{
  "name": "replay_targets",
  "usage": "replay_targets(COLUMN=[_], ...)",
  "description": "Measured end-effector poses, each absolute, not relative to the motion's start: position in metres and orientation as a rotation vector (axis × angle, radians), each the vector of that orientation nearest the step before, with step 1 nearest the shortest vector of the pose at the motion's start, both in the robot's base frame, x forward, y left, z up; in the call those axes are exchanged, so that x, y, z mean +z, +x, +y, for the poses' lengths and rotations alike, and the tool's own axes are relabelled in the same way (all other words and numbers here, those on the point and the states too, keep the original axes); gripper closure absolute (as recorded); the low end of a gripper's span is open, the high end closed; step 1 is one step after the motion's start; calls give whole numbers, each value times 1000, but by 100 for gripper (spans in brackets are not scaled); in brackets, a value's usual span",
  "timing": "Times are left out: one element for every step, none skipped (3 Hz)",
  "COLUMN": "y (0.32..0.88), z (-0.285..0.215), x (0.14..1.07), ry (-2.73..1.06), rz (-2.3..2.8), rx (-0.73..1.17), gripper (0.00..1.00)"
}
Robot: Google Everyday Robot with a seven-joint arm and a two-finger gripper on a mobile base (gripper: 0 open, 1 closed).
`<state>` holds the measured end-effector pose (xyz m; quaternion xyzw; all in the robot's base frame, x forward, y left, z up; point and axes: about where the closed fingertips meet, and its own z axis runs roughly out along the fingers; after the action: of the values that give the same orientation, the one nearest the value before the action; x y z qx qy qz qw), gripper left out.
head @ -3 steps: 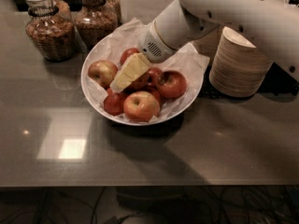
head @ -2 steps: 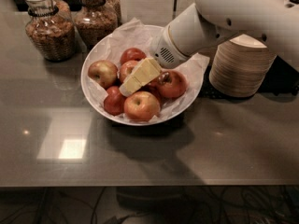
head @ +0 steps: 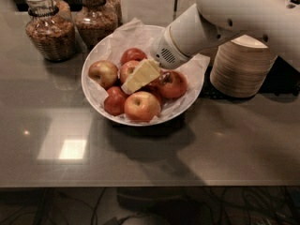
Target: Pick apple from white bowl
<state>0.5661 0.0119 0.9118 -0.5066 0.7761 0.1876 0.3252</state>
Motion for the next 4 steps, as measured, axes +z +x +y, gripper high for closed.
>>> replay_targets(y=[566,566,566,566], z=[12,12,12,13], x=[912,912,912,911], ry=[-1328,-1328,-1328,-1331], rz=[2035,2035,2035,2036], rx=[492,492,492,497], gripper=[43,66,88,100])
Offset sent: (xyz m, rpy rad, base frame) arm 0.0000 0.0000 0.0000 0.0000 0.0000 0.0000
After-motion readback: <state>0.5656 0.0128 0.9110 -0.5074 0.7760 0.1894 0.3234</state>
